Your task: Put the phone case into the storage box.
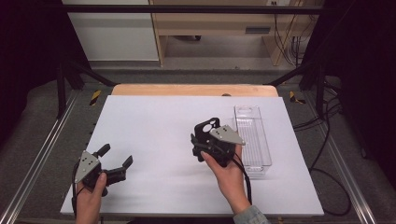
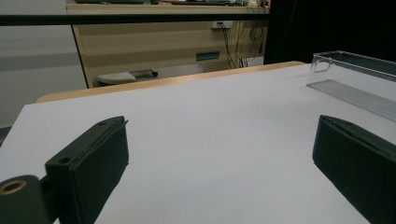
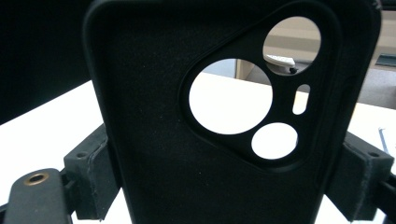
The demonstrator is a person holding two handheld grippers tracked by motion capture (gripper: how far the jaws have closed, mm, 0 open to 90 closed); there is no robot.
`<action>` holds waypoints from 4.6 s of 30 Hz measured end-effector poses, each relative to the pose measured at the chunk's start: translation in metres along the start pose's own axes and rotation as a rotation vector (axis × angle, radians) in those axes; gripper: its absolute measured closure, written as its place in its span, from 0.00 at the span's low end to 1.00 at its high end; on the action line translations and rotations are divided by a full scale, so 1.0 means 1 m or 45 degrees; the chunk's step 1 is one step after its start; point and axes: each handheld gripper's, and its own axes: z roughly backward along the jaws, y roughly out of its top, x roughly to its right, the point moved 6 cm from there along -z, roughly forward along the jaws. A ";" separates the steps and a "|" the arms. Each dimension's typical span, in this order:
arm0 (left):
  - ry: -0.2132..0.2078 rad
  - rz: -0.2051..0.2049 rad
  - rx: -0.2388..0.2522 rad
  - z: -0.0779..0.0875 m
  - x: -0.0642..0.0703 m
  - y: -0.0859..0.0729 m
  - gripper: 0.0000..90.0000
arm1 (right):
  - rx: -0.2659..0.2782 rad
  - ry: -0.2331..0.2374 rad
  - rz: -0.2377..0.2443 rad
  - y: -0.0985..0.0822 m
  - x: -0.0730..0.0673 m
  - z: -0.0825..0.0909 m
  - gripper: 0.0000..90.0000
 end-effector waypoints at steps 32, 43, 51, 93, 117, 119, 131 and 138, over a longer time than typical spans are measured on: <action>0.002 0.007 0.003 0.001 -0.004 -0.002 0.04 | -0.013 -0.261 -0.065 0.074 0.106 -0.044 0.15; -0.003 0.006 0.000 -0.001 -0.004 -0.002 0.04 | -0.002 -0.342 -0.100 0.074 0.141 -0.048 0.15; -0.001 0.007 -0.001 -0.001 -0.005 -0.003 0.04 | -0.011 -0.388 -0.130 0.069 0.160 -0.051 0.14; -0.023 -0.008 -0.020 -0.004 -0.001 -0.005 0.04 | -0.033 -0.466 -0.187 0.034 0.209 -0.091 0.14; -0.033 -0.008 -0.023 -0.004 -0.001 -0.005 0.04 | -0.093 -0.499 -0.187 0.005 0.220 -0.109 0.14; -0.035 -0.007 -0.021 -0.004 0.000 -0.005 0.04 | -0.097 -0.499 -0.192 0.004 0.221 -0.109 0.14; -0.038 -0.007 -0.022 -0.004 0.000 -0.005 0.04 | -0.096 -0.471 -0.198 0.000 0.217 -0.113 0.14; -0.039 -0.005 -0.024 -0.004 0.000 -0.005 0.04 | -0.115 -0.479 -0.200 -0.007 0.219 -0.113 0.14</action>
